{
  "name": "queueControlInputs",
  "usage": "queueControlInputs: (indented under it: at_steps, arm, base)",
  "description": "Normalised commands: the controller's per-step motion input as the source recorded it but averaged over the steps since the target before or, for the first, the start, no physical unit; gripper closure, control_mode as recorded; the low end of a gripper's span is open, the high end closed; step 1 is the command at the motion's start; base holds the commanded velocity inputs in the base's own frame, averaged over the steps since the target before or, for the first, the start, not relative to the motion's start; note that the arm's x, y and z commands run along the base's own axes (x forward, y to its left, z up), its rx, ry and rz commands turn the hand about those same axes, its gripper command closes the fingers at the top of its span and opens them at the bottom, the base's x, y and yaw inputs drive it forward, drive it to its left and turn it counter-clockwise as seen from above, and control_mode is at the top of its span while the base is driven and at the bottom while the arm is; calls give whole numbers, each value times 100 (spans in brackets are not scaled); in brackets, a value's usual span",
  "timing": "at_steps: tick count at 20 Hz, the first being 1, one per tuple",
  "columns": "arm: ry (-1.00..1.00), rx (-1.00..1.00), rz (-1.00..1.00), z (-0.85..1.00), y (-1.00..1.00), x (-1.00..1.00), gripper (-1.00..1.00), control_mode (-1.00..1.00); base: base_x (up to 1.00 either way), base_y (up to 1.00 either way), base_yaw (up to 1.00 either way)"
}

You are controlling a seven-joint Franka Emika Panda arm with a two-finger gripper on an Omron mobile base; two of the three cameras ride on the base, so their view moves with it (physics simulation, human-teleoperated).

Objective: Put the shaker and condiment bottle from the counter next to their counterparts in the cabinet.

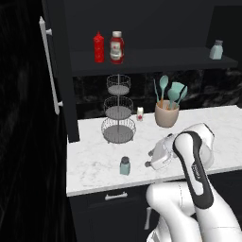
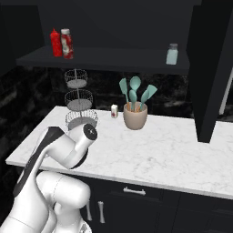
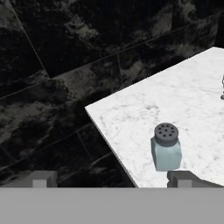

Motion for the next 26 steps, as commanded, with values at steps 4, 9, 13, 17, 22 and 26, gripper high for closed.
queueControlInputs:
  at_steps: [4, 9, 13, 17, 22, 26]
  arm:
    - [-1, 0, 0, -72, 17, 2, -100, -100]
    - [-3, 0, 0, -65, 3, 0, -100, -100]
    - [-18, 0, -3, -60, 0, 0, -100, -100]
    - [-25, 0, -1, -61, 0, 6, -100, -100]
    - [-29, 0, 0, -78, 10, 5, -100, -100]
    - [-24, 0, 0, -74, 18, 0, -100, -100]
  base:
    - [0, 0, 0]
    - [0, 0, 0]
    - [0, 0, 0]
    - [0, 0, 0]
    - [0, 0, 0]
    - [0, 0, 0]
